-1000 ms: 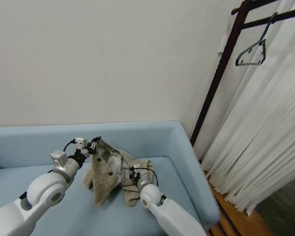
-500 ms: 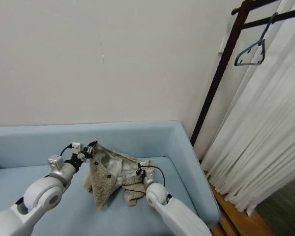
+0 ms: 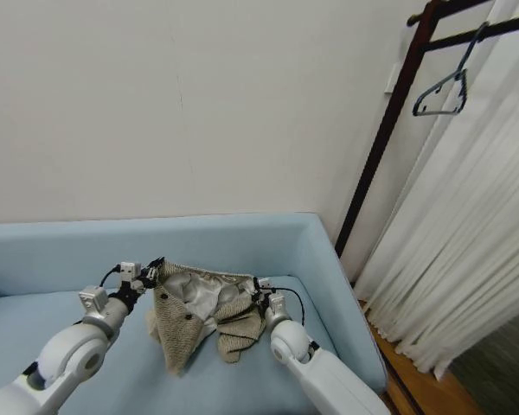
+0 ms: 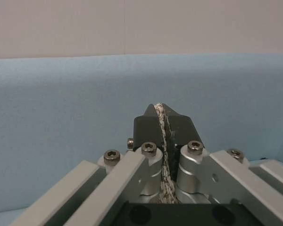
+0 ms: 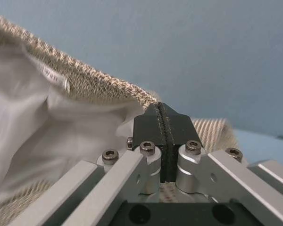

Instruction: Pick up the clothes from the sofa and hang them on the clothes hanger.

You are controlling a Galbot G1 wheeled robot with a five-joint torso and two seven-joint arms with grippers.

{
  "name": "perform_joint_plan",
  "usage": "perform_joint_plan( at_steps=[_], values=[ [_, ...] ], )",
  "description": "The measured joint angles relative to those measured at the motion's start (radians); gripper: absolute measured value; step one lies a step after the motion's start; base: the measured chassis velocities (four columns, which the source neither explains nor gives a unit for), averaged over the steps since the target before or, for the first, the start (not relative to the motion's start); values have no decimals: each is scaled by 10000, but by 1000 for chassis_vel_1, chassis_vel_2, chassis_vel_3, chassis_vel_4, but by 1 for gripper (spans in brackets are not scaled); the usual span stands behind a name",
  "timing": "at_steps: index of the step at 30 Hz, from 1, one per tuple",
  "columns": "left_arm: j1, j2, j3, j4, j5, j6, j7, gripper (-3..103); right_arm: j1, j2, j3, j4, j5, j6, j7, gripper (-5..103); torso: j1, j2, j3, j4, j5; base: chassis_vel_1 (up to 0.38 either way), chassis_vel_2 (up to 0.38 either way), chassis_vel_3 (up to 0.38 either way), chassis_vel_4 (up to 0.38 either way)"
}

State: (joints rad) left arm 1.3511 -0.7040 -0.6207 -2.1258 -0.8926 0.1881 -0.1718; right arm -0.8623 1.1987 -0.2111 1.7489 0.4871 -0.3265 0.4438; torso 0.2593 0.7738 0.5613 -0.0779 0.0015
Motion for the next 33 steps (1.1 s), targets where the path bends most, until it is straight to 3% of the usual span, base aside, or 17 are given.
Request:
perform_joint_plan(
  at_steps=[9,11,16,20,25,27,28,29,31,33],
  values=[
    [-64,84,55,58,16,15,259,2,-237,327,-201,-349,427,-106,-200,-3,0,0,0,2,1,0,0,0,0],
    [-122,115,131,117,16,28,318,2,-253,308,-180,-354,450,-203,-216,1,0,0,0,1,0,0,0,0,0],
    [-372,151,502,257,14,46,315,2,-285,195,-160,-153,449,-205,-240,22,0,0,0,0,0,0,0,0,0],
    [-537,185,705,337,12,67,309,2,-284,154,-229,-43,377,-207,-302,33,0,0,0,0,-2,0,0,0,0],
    [-909,270,1072,477,-23,81,290,2,-206,101,-518,-392,-869,-112,-761,55,0,0,0,0,-1,0,0,0,0],
    [-936,272,1092,485,-28,83,293,2,-188,98,-540,-519,-1148,-97,-865,55,0,0,0,1,-1,0,0,0,0],
    [-951,272,1108,492,-31,83,309,2,-162,97,-563,-701,-1482,-86,-989,66,1,0,1,0,-1,0,0,0,0],
    [-951,270,1110,494,-32,85,324,2,-133,98,-565,-843,-1687,-81,-1072,66,0,0,0,0,0,0,0,0,0],
    [-932,261,1110,494,-32,85,365,2,-69,125,-552,-1095,-1977,-58,-1180,77,1,0,0,0,1,0,0,0,0],
    [-915,258,1104,494,-32,85,383,2,-42,140,-538,-1191,-2078,-45,-1208,77,0,0,1,1,0,0,0,0,0]
  ],
)
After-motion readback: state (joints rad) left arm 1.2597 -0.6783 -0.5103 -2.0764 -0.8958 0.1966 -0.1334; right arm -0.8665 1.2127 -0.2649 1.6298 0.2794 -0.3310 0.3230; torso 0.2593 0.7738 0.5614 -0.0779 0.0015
